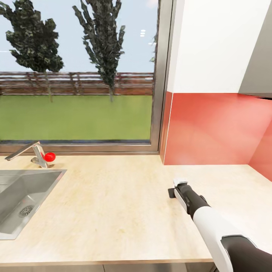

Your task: Set up a coffee station on the kitchen countertop: keep the coffee maker on the countertop, move the bottle of coffee from the kitchen shelf to the counter next to the coffee maker, place a paper coffee filter on top of the coffee maker, put the saucer next to the coffee maker with the coffee cup on the saucer, and place the electric kettle next to the coffee maker.

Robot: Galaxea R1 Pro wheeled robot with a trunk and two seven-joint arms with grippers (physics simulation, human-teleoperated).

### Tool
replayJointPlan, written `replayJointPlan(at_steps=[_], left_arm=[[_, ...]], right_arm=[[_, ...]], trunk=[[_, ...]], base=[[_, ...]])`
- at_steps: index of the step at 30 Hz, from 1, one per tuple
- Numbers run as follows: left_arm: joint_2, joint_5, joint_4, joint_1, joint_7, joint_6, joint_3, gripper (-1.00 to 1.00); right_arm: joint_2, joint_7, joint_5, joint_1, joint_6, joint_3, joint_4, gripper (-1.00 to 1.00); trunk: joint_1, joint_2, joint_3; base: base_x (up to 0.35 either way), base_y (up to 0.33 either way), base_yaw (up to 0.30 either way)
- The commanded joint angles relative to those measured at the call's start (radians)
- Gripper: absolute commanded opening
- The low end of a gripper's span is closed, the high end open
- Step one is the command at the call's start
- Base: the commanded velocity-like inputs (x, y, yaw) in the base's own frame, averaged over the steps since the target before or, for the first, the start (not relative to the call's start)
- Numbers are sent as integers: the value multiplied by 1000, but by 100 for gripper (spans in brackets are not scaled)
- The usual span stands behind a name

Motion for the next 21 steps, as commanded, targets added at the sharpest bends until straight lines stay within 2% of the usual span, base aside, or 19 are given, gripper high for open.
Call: replayJointPlan(at_steps=[1,4,15,21], left_arm=[[0,-10,2,-1,4,-4,9,100],[1,-10,1,-1,4,-5,9,100],[4,-11,0,-2,4,-5,9,100],[5,-12,-2,-3,5,-6,10,100]], right_arm=[[0,0,-3,-1,6,3,-3,-100],[1,0,-3,-1,6,2,-37,-100],[4,0,-6,-1,14,4,-285,-100],[48,-1,-6,-1,15,5,-390,-100]], trunk=[[1,-2,-2],[1,-2,-2],[1,-2,-2],[1,-2,-2]], base=[[0,0,0],[0,0,0],[0,0,0],[0,0,0]])
